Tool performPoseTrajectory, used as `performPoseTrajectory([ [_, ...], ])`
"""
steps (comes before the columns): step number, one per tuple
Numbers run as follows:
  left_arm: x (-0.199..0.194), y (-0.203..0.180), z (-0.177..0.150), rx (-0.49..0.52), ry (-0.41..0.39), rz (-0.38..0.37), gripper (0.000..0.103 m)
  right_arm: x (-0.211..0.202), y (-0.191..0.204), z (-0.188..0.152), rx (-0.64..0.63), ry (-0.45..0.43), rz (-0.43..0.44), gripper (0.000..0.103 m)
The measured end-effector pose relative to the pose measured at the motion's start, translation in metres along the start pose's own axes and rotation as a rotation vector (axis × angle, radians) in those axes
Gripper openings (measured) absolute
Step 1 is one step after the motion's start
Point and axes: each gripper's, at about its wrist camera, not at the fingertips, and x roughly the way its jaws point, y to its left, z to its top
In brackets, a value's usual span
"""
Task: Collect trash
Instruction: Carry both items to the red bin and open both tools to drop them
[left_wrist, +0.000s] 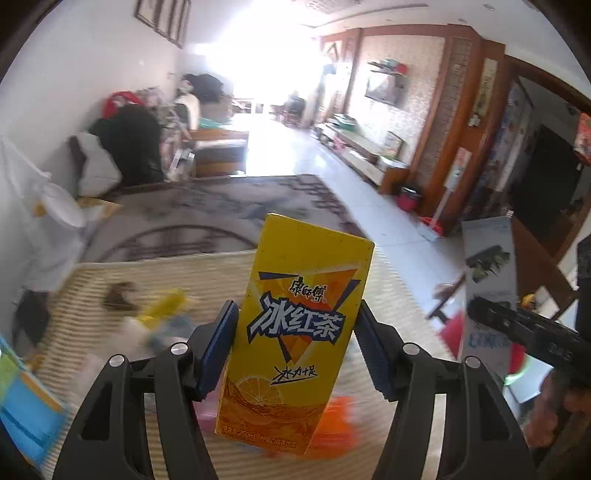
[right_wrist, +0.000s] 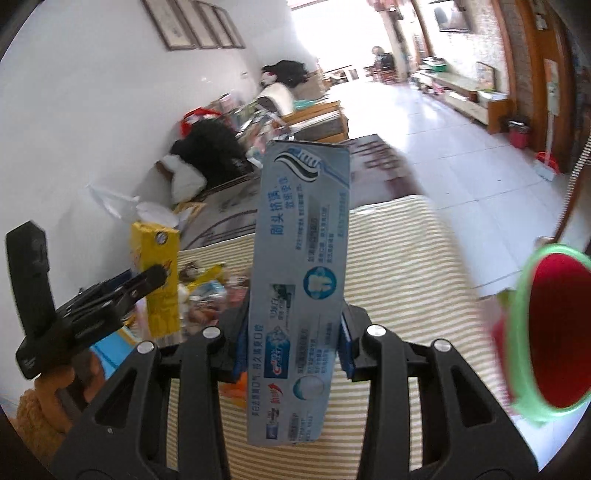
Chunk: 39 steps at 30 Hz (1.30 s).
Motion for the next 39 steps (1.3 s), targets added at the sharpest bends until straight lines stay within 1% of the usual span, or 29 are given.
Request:
performPoseTrajectory([
  [5,0.015,-0.077,-0.005,0.006,0.007,-0.061,0.060,-0.027,-0.088,0.003,0.039,-0.004,-0.109,0.037],
  [7,0.022,-0.107,-0.005,0.007,0.015,-0.088,0.060,-0.033,-0.116,0.000,0.049,0.004,-0.160,0.037],
  [8,0.025,-0.116,-0.008,0.011,0.018,-0.099,0.060,-0.037,-0.136,-0.002,0.068,0.017,-0.188,0.037],
  [10,0.034,-0.141,-0.009,0.028,0.027,-0.124,0.060,-0.039,-0.159,-0.005,0.101,0.032,-0.211,0.037],
  [12,0.043,-0.167,-0.011,0.051,0.042,-0.168,0.060,-0.039,-0.182,-0.008,0.126,0.054,-0.246,0.037],
  [15,0.062,-0.206,-0.014,0.085,0.087,-0.234,0.060,-0.041,-0.208,-0.014,0.170,0.075,-0.283,0.038],
  [16,0.069,-0.220,-0.015,0.097,0.105,-0.260,0.060,-0.044,-0.215,-0.018,0.185,0.074,-0.296,0.041],
  [17,0.075,-0.230,-0.016,0.107,0.115,-0.276,0.060,-0.049,-0.223,-0.020,0.196,0.072,-0.305,0.049],
  [19,0.087,-0.254,-0.018,0.137,0.139,-0.316,0.060,-0.055,-0.232,-0.021,0.213,0.058,-0.330,0.055],
  [21,0.095,-0.272,-0.021,0.162,0.157,-0.348,0.060,-0.068,-0.247,-0.023,0.225,0.041,-0.359,0.058],
  [22,0.102,-0.283,-0.021,0.177,0.170,-0.367,0.060,-0.075,-0.252,-0.024,0.235,0.024,-0.378,0.062],
  [23,0.106,-0.289,-0.022,0.184,0.180,-0.378,0.060,-0.082,-0.260,-0.023,0.243,0.013,-0.387,0.064],
  [26,0.122,-0.311,-0.023,0.206,0.210,-0.408,0.061,-0.100,-0.273,-0.024,0.271,-0.019,-0.425,0.066],
  [30,0.135,-0.332,-0.024,0.235,0.222,-0.418,0.063,-0.114,-0.287,-0.023,0.294,-0.044,-0.459,0.067],
  [31,0.136,-0.333,-0.024,0.235,0.222,-0.419,0.067,-0.117,-0.288,-0.024,0.301,-0.049,-0.465,0.068],
  [32,0.137,-0.334,-0.025,0.231,0.222,-0.416,0.073,-0.119,-0.290,-0.024,0.304,-0.052,-0.467,0.068],
  [33,0.137,-0.333,-0.025,0.223,0.220,-0.414,0.075,-0.121,-0.290,-0.024,0.307,-0.056,-0.468,0.068],
  [34,0.136,-0.330,-0.025,0.212,0.216,-0.413,0.080,-0.122,-0.289,-0.024,0.307,-0.058,-0.469,0.069],
  [35,0.134,-0.326,-0.024,0.197,0.209,-0.414,0.082,-0.122,-0.288,-0.023,0.304,-0.060,-0.468,0.070],
  [39,0.119,-0.303,-0.019,0.142,0.173,-0.387,0.082,-0.114,-0.276,-0.015,0.282,-0.067,-0.444,0.070],
])
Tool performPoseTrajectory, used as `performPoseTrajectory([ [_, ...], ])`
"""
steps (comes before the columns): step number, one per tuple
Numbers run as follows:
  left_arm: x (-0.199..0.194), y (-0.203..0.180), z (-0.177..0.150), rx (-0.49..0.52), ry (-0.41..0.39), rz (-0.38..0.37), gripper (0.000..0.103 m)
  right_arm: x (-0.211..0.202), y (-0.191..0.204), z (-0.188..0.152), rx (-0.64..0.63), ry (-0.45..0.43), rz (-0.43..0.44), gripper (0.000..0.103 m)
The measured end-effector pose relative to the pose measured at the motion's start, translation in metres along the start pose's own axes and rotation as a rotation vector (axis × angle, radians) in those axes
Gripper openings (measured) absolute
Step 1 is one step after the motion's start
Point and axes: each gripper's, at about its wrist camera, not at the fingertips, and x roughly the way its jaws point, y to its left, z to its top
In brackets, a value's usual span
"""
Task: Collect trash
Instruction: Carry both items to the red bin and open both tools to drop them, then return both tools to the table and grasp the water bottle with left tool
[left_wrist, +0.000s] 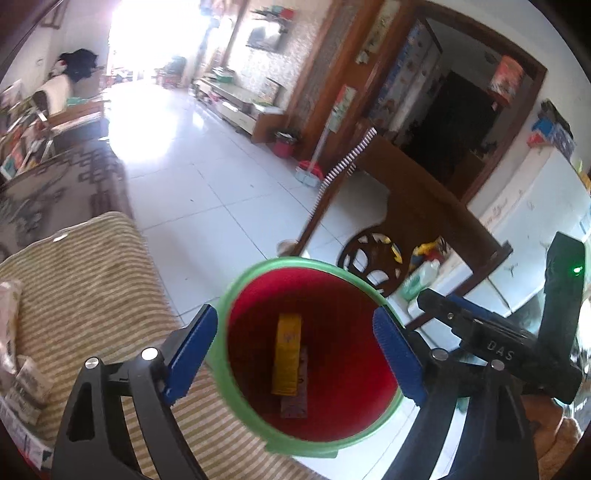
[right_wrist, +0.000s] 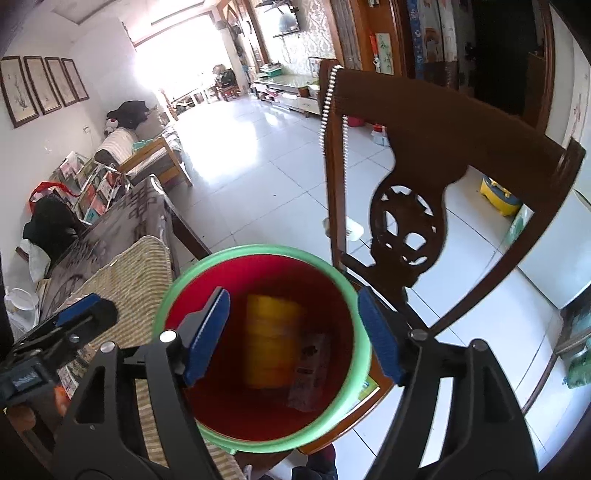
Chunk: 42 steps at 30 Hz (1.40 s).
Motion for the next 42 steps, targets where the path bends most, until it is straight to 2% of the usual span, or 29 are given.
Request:
performPoseTrajectory([
  [4,-0.035,0.025,-0.010,-0.033,-0.069,0.126,0.087,0.007,0.030,0.003,-0.051,0.000,0.050,0.072],
  [10,-0.083,0.073,-0.027,-0.112,-0.119,0.252,0.088,0.019,0.090,-0.002,-0.146,0.027,0.131,0.074],
  [18,-0.160,0.174,-0.063,-0.261,-0.173,0.421,0.088,0.026,0.184,-0.023,-0.248,0.051,0.209,0.076],
  [23,-0.210,0.246,-0.089,-0.267,-0.160,0.539,0.088,0.024,0.243,-0.050,-0.288,0.080,0.242,0.077],
  [27,-0.243,0.313,-0.107,-0.232,-0.080,0.621,0.089,0.025,0.283,-0.074,-0.289,0.110,0.263,0.078],
  [30,-0.255,0.364,-0.120,-0.176,0.040,0.657,0.091,0.026,0.307,-0.090,-0.286,0.130,0.272,0.079],
  [34,-0.254,0.412,-0.138,-0.082,0.180,0.676,0.091,0.029,0.330,-0.108,-0.269,0.159,0.280,0.079],
  [38,-0.238,0.444,-0.146,-0.056,0.280,0.572,0.091,0.026,0.349,-0.119,-0.276,0.169,0.257,0.080],
  [42,-0.215,0.459,-0.147,-0.046,0.324,0.511,0.091,0.021,0.357,-0.122,-0.272,0.163,0.232,0.081],
])
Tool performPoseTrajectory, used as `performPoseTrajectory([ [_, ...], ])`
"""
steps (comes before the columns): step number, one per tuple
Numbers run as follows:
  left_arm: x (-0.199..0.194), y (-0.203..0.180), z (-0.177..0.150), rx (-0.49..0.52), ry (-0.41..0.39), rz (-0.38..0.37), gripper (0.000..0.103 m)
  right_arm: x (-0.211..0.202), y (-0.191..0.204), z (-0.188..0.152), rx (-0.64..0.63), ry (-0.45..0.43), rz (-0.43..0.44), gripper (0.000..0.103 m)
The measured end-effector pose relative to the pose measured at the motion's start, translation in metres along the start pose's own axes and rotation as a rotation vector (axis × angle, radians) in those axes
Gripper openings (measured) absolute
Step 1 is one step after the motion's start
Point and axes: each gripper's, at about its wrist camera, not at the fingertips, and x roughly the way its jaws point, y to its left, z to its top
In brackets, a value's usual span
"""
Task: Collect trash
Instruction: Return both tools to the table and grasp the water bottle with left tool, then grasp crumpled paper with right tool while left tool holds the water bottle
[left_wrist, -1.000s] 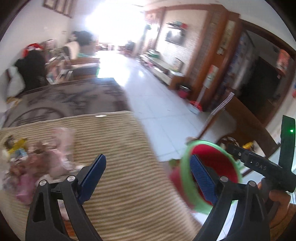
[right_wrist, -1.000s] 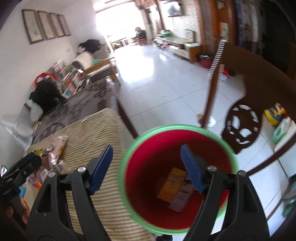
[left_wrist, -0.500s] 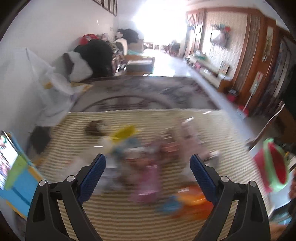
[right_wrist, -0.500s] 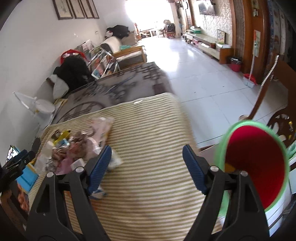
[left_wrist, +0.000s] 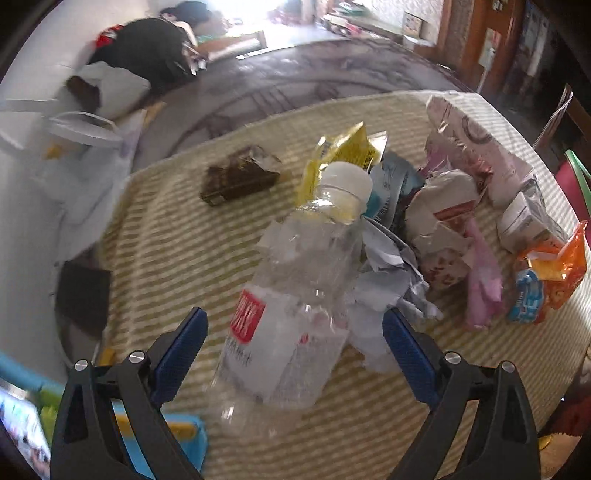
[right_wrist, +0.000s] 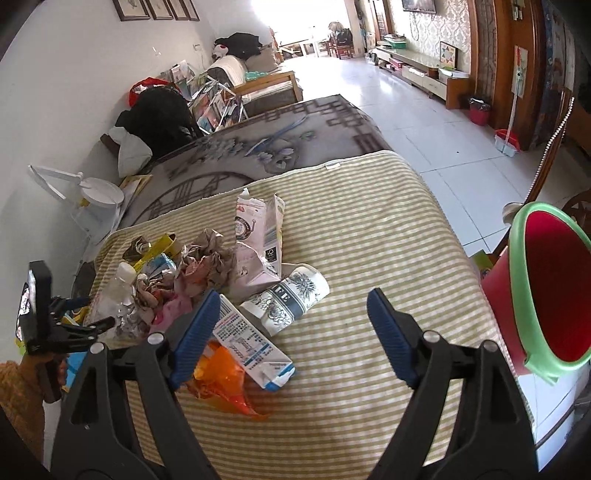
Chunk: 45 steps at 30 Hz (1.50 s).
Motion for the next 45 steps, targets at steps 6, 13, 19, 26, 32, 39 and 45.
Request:
performPoseTrajectory([
  [6,0.007,0.009,0.010,-0.073,-0.031,-0.084,0.060,0.003,0.012,-0.004,-0.009,0.016,-0.018,0.081],
  [13,-0.001,0.027,-0.003,-0.208,-0.047,-0.122,0.052,0.011,0.034,-0.005,-0.052,0.036,-0.002,0.081],
  [19,-0.020,0.042,-0.026,-0.399,-0.073,-0.175,0.052,0.026,0.079,0.001,-0.145,0.059,0.070,0.081],
  [26,-0.035,0.044,-0.050,-0.573,-0.148,-0.227,0.052,0.076,0.152,0.011,-0.250,0.135,0.217,0.080],
  [32,-0.037,0.038,-0.061,-0.632,-0.165,-0.241,0.052,0.127,0.192,0.006,-0.301,0.211,0.221,0.069],
  [39,-0.047,0.032,-0.065,-0.620,-0.181,-0.212,0.052,0.140,0.199,-0.007,-0.328,0.261,0.249,0.015],
  [45,-0.064,0.023,-0.051,-0.586,-0.249,-0.171,0.052,0.085,0.186,0.003,-0.351,0.152,0.316,0.012],
])
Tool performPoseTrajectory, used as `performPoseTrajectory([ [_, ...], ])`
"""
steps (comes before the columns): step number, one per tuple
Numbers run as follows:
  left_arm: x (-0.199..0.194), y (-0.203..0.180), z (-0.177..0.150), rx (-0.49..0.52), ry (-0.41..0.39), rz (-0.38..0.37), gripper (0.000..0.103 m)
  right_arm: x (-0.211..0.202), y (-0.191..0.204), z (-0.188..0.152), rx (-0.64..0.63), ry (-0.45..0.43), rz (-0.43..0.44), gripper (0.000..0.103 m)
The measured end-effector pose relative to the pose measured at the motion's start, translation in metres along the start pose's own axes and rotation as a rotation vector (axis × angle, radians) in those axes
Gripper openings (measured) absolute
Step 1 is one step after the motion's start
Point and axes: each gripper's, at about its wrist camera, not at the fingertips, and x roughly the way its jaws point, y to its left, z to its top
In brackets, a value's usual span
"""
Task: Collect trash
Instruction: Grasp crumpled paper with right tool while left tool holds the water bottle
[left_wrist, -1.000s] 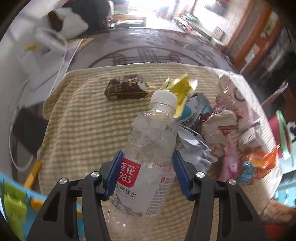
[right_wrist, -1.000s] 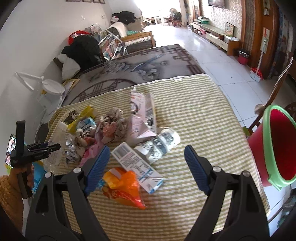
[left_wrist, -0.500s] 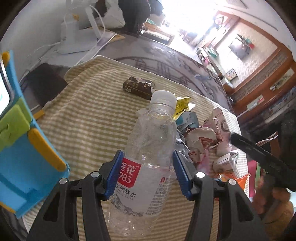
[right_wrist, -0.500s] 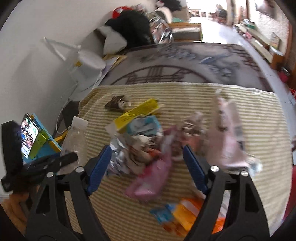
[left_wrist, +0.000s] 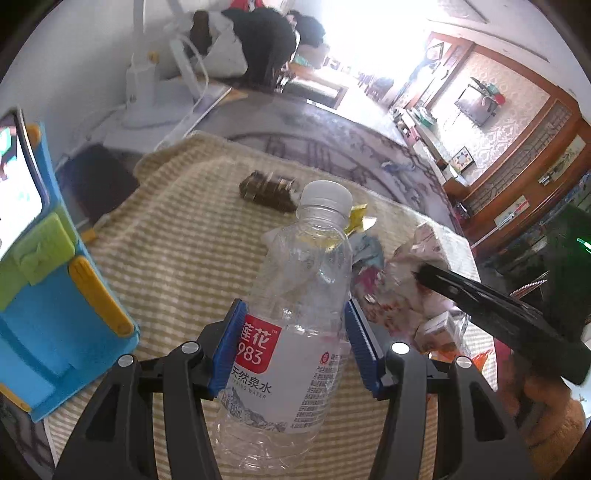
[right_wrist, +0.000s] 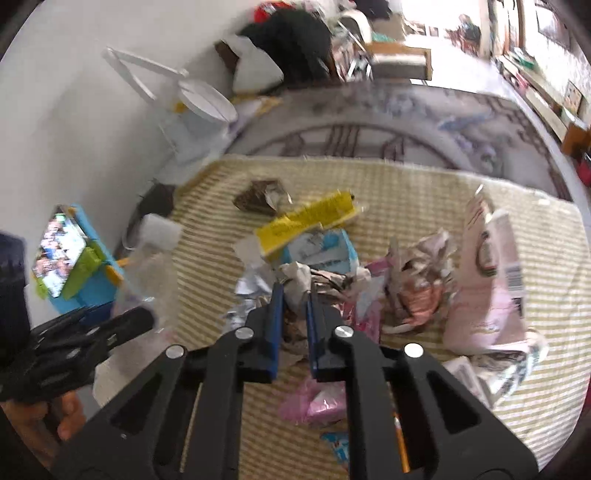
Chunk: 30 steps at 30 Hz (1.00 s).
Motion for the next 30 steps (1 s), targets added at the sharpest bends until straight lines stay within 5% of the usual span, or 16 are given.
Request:
performPoseTrajectory([
  [16,-0.029,-0.111,0.016,0.212,-0.126,-0.069,0.052,-0.132,-0.032,-0.026,0.086,-0.276,-0.139,0.012],
  [30,-0.054,-0.153,-0.002,0.255,-0.190,-0.019,0.052,-0.168,-0.056,-0.045,0.082,-0.338,-0.121,0.013],
])
